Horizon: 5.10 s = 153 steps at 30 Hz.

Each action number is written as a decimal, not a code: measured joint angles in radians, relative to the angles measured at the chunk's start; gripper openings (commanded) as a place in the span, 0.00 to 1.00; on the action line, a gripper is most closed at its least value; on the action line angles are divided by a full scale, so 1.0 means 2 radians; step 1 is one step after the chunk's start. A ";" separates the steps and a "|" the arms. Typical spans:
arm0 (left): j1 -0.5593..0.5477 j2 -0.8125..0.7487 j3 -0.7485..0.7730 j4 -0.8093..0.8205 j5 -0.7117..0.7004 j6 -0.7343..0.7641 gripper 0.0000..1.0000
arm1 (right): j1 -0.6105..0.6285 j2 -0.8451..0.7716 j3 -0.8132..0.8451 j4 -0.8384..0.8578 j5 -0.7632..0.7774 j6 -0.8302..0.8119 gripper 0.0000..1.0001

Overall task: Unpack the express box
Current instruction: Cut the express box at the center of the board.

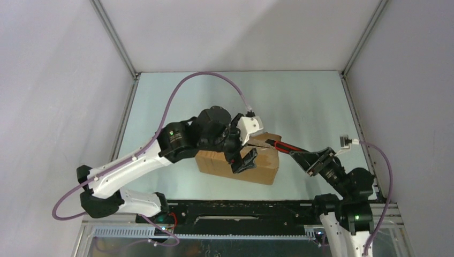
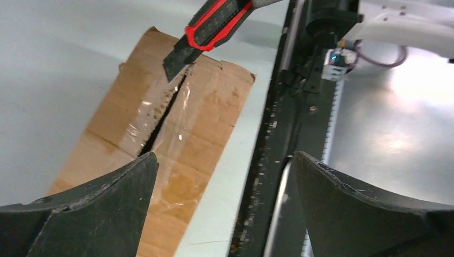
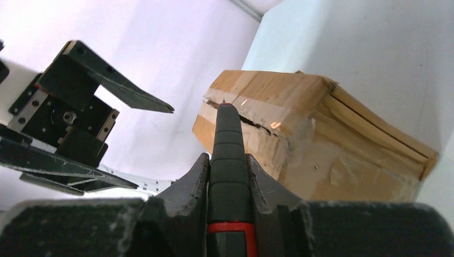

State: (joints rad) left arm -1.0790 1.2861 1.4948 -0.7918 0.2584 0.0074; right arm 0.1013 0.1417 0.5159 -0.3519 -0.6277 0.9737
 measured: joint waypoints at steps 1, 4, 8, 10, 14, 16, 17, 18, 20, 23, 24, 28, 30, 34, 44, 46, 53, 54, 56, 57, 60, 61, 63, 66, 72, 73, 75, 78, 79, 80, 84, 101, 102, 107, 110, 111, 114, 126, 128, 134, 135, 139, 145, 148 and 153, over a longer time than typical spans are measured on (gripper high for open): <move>-0.011 -0.001 0.000 0.004 -0.018 0.011 1.00 | -0.009 -0.021 -0.005 -0.014 0.005 0.009 0.00; -0.032 0.005 -0.002 0.014 -0.051 0.052 1.00 | -0.021 -0.064 -0.008 -0.061 0.029 0.034 0.00; -0.047 0.023 -0.009 0.027 -0.063 0.105 1.00 | -0.021 -0.063 0.003 -0.149 0.089 0.046 0.00; -0.052 0.035 -0.013 0.036 -0.061 0.130 1.00 | -0.020 -0.063 0.025 -0.189 0.121 0.046 0.00; -0.057 0.055 -0.018 0.044 -0.048 0.169 1.00 | -0.011 -0.064 0.080 -0.237 0.182 0.035 0.00; -0.061 0.064 -0.018 0.049 -0.044 0.184 1.00 | 0.004 -0.064 0.088 -0.253 0.202 0.033 0.00; -0.062 0.067 -0.018 0.051 -0.044 0.189 1.00 | 0.013 -0.064 0.088 -0.264 0.213 0.033 0.00; -0.064 0.072 -0.018 0.052 -0.043 0.196 1.00 | 0.023 -0.063 0.090 -0.277 0.227 0.032 0.00; -0.065 0.082 -0.018 0.051 -0.042 0.202 1.00 | 0.043 -0.063 0.094 -0.296 0.250 0.032 0.00; -0.065 0.098 -0.018 0.051 -0.037 0.210 1.00 | 0.084 -0.064 0.101 -0.308 0.274 0.032 0.00; -0.065 0.102 -0.018 0.051 -0.037 0.211 1.00 | 0.096 -0.064 0.101 -0.306 0.277 0.032 0.00; -0.066 0.113 -0.019 0.055 -0.047 0.220 1.00 | 0.120 -0.063 0.096 -0.290 0.273 0.033 0.00; -0.066 0.113 -0.022 0.061 -0.052 0.223 1.00 | 0.121 -0.063 0.090 -0.279 0.267 0.033 0.00; -0.066 0.112 -0.043 0.078 -0.076 0.232 1.00 | 0.121 -0.060 0.074 -0.256 0.258 0.034 0.00; -0.038 0.022 -0.160 0.123 -0.152 0.237 0.99 | 0.123 0.037 0.016 -0.104 0.178 0.063 0.00; -0.031 -0.007 -0.185 0.129 -0.156 0.237 0.99 | 0.124 0.054 0.015 -0.084 0.169 0.063 0.00; -0.009 -0.055 -0.223 0.151 -0.148 0.242 0.92 | 0.061 0.125 -0.029 0.056 0.068 0.066 0.00; -0.005 -0.055 -0.225 0.154 -0.144 0.245 0.90 | 0.031 0.140 -0.040 0.080 0.041 0.071 0.00; 0.003 -0.056 -0.227 0.159 -0.136 0.246 0.88 | -0.026 0.159 -0.056 0.117 -0.008 0.080 0.00; 0.007 -0.056 -0.227 0.161 -0.132 0.246 0.86 | -0.055 0.169 -0.062 0.132 -0.031 0.083 0.00; 0.019 -0.057 -0.228 0.164 -0.123 0.247 0.83 | -0.073 0.180 -0.071 0.167 -0.072 0.090 0.00; 0.020 -0.058 -0.228 0.164 -0.121 0.247 0.81 | -0.071 0.179 -0.076 0.180 -0.084 0.095 0.00; 0.022 -0.058 -0.229 0.166 -0.116 0.247 0.80 | -0.069 0.171 -0.091 0.205 -0.107 0.108 0.00; 0.022 -0.062 -0.237 0.171 -0.113 0.247 0.78 | -0.068 0.156 -0.108 0.217 -0.122 0.124 0.00; 0.022 -0.075 -0.251 0.183 -0.111 0.245 0.76 | -0.064 0.130 -0.131 0.239 -0.123 0.155 0.00; 0.022 -0.076 -0.251 0.183 -0.112 0.245 0.76 | -0.064 0.130 -0.134 0.241 -0.122 0.159 0.00; 0.022 -0.077 -0.251 0.183 -0.114 0.245 0.76 | -0.064 0.130 -0.140 0.243 -0.119 0.163 0.00; 0.023 -0.077 -0.251 0.184 -0.115 0.245 0.75 | -0.063 0.132 -0.152 0.257 -0.118 0.174 0.00; 0.023 -0.077 -0.251 0.184 -0.115 0.245 0.74 | -0.062 0.134 -0.156 0.266 -0.118 0.179 0.00; 0.023 -0.077 -0.251 0.184 -0.115 0.245 0.74 | -0.062 0.138 -0.162 0.278 -0.118 0.187 0.00; 0.023 -0.077 -0.251 0.184 -0.115 0.245 0.73 | -0.060 0.157 -0.179 0.325 -0.118 0.214 0.00; 0.020 -0.093 -0.251 0.183 -0.117 0.245 0.71 | -0.010 0.184 -0.181 0.386 -0.096 0.236 0.00; 0.020 -0.094 -0.251 0.183 -0.117 0.245 0.71 | -0.008 0.186 -0.181 0.389 -0.094 0.237 0.00; 0.020 -0.100 -0.251 0.184 -0.118 0.245 0.71 | -0.009 0.183 -0.181 0.397 -0.093 0.243 0.00; 0.019 -0.108 -0.254 0.186 -0.118 0.245 0.71 | -0.014 0.171 -0.181 0.395 -0.093 0.247 0.00; 0.019 -0.111 -0.255 0.186 -0.118 0.245 0.71 | -0.016 0.167 -0.181 0.394 -0.093 0.247 0.00; 0.019 -0.117 -0.259 0.186 -0.112 0.245 0.71 | -0.019 0.158 -0.181 0.394 -0.094 0.248 0.00; 0.019 -0.131 -0.261 0.186 -0.082 0.245 0.71 | -0.011 0.150 -0.181 0.386 -0.100 0.250 0.00; 0.019 -0.132 -0.262 0.186 -0.078 0.245 0.71 | -0.011 0.145 -0.181 0.385 -0.100 0.251 0.00; 0.019 -0.135 -0.266 0.189 -0.075 0.245 0.71 | -0.026 0.113 -0.181 0.367 -0.104 0.253 0.00; 0.019 -0.136 -0.267 0.189 -0.075 0.245 0.71 | -0.028 0.111 -0.181 0.365 -0.105 0.254 0.00; 0.019 -0.139 -0.267 0.190 -0.075 0.245 0.71 | -0.025 0.110 -0.181 0.360 -0.107 0.256 0.00; 0.019 -0.140 -0.267 0.190 -0.074 0.245 0.70 | -0.011 0.111 -0.180 0.358 -0.107 0.256 0.00; 0.019 -0.140 -0.267 0.190 -0.074 0.245 0.69 | -0.009 0.111 -0.180 0.358 -0.105 0.257 0.00; 0.019 -0.140 -0.267 0.189 -0.074 0.245 0.69 | -0.009 0.111 -0.180 0.363 -0.105 0.264 0.00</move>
State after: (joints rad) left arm -1.0405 1.0054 0.9611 -0.4129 0.1097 0.4976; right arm 0.0837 0.3641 0.1562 0.3744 -0.8375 1.5024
